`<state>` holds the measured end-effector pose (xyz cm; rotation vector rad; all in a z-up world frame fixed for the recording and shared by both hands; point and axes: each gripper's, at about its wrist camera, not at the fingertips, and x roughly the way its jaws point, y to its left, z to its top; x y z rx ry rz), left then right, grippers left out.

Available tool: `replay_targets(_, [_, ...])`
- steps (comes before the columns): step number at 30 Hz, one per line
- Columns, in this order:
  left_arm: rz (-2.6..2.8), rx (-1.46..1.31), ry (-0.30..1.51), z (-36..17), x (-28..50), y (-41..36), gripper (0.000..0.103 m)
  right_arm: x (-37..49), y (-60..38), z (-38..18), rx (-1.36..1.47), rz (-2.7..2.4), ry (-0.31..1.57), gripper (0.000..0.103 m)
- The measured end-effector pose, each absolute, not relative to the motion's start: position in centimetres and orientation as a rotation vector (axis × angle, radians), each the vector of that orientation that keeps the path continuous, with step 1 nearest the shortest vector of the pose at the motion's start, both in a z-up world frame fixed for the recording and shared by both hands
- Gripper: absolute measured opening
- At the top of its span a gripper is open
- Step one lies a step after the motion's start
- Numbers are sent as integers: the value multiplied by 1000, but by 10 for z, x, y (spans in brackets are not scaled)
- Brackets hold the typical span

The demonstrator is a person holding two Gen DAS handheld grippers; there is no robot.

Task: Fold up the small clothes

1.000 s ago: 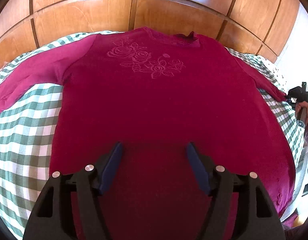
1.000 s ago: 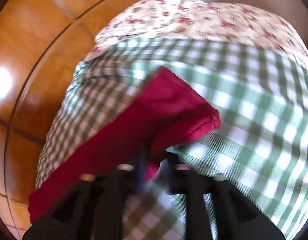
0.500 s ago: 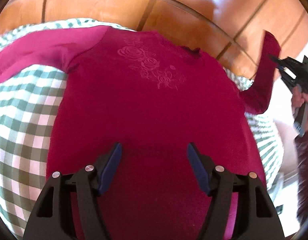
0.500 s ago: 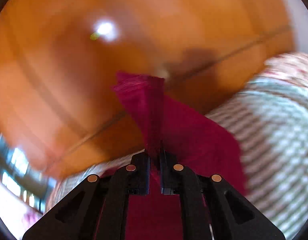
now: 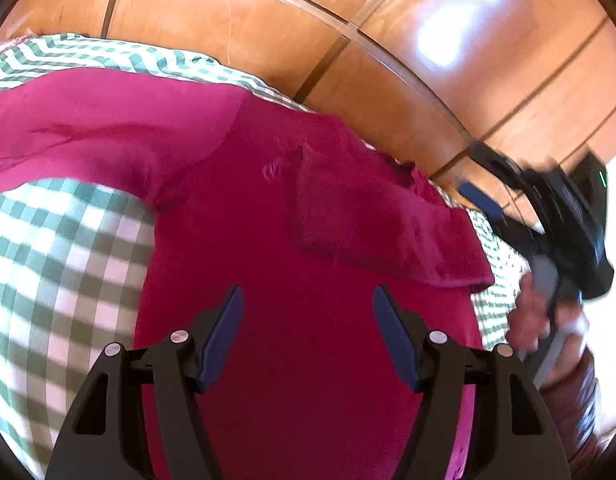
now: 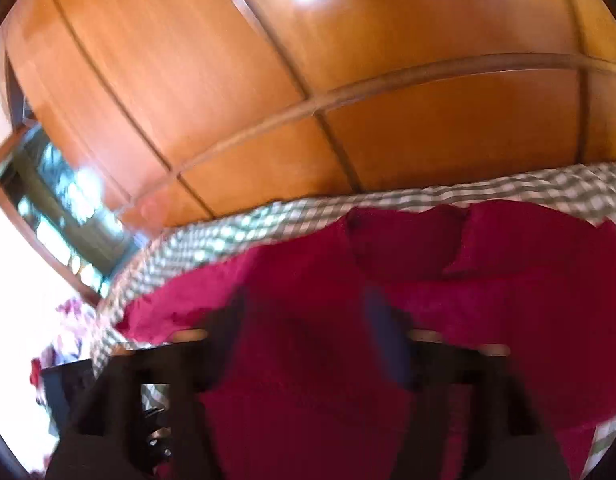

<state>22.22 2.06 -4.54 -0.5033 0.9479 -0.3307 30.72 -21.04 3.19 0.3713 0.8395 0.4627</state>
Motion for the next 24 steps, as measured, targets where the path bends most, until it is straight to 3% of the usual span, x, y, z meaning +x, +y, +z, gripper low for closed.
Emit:
replay_targets(5, [-331, -514, 963, -50, 249, 15, 66, 266, -263, 23, 428, 411, 864, 70])
replay_targets(7, [-331, -512, 983, -56, 265, 9, 66, 250, -283, 13, 456, 378, 893, 79])
replay_targets(10, [-339, -517, 1009, -60, 287, -5, 61, 232, -315, -2, 496, 323, 924, 82])
replay_targets(13, [-360, -479, 1039, -62, 306, -21, 25, 232, -337, -17, 550, 268, 944, 83])
replay_targets(15, [-371, -445, 1031, -56, 317, -29, 8, 240, -344, -24, 575, 246, 945, 83])
replay_targets(20, [-311, -495, 885, -21, 313, -7, 7, 258, -363, -31, 648, 176, 867, 84])
replay_targets(24, [-243, -410, 945, -39, 314, -3, 8, 259, -355, -54, 627, 165, 943, 84])
